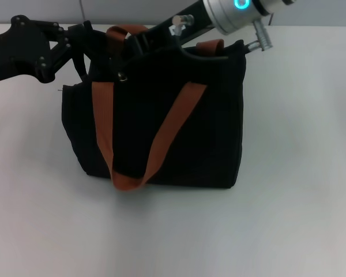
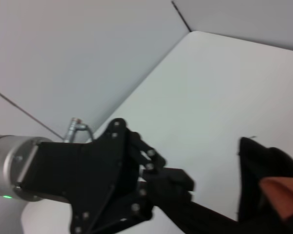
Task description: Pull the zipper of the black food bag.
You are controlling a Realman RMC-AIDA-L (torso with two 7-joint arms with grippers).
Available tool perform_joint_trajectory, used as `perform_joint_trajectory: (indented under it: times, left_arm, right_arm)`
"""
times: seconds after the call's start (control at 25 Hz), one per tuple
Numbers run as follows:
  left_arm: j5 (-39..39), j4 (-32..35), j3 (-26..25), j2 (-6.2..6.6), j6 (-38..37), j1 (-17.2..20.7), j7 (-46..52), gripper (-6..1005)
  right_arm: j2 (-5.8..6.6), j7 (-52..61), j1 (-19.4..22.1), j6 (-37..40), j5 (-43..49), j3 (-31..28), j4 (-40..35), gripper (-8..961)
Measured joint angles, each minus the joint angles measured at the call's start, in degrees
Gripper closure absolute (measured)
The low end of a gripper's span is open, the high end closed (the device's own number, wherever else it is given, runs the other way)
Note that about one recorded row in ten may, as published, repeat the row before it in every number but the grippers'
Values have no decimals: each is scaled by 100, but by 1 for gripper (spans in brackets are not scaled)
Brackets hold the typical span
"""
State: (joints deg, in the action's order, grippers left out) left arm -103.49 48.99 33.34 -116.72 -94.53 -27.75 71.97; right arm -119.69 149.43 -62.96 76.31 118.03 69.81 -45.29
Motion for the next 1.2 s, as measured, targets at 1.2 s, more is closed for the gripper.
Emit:
perform_joint_trajectory:
  times: [1.2]
  left_arm:
    - [135, -15, 20, 16, -64, -29, -35, 977]
  right_arm:
    - [-9, 41, -66, -257, -238, 355, 88, 736]
